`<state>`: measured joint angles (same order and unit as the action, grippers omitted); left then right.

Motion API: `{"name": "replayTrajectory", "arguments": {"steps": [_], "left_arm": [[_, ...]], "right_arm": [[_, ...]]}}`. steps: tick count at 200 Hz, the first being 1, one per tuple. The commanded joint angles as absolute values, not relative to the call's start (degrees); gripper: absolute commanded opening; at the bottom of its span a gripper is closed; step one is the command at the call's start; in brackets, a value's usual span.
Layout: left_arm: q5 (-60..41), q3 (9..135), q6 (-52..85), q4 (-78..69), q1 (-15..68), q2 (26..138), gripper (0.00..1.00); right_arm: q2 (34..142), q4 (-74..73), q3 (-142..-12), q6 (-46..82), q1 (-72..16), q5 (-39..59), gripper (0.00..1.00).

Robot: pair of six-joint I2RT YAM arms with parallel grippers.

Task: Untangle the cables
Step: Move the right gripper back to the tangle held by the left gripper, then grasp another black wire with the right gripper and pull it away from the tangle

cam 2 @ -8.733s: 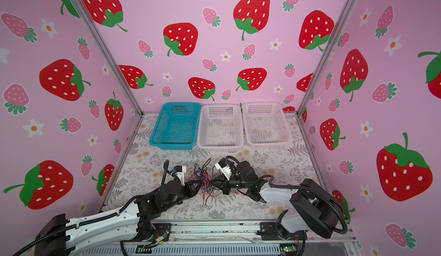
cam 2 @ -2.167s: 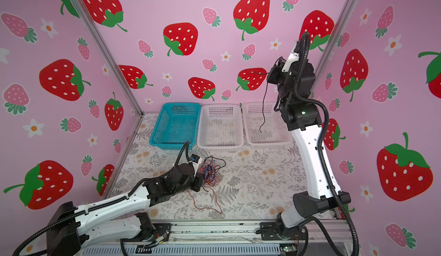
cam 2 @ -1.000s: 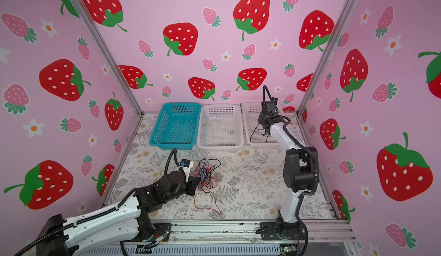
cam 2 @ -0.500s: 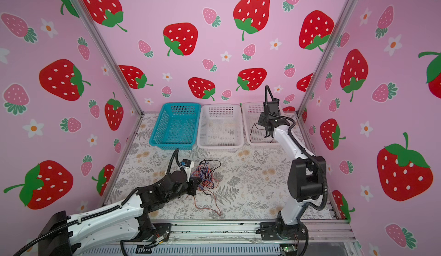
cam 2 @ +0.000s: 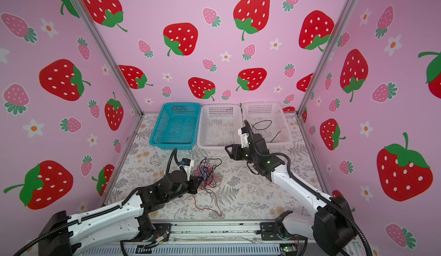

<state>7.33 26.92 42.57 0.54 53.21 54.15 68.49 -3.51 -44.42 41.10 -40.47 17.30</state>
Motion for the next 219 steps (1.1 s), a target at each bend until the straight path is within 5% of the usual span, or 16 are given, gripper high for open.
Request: {"name": "replayTrajectory", "arguments": {"steps": [1,140,219], "left_arm": [[7.3,27.2,44.7,-3.5,53.4,54.5,0.0],[7.9,25.1,46.3,-4.1,54.1,52.2,0.0],[8.2,23.7,47.0,-4.3,54.6,51.3,0.0]], "right_arm": [[65.5,-17.5,-37.6,53.2,-44.4,19.8,0.53],[72.8,-24.8,-33.1,66.2,-50.0,9.9,0.46],[72.7,-23.8,-33.8,63.9,-49.5,6.4,0.0]]}}
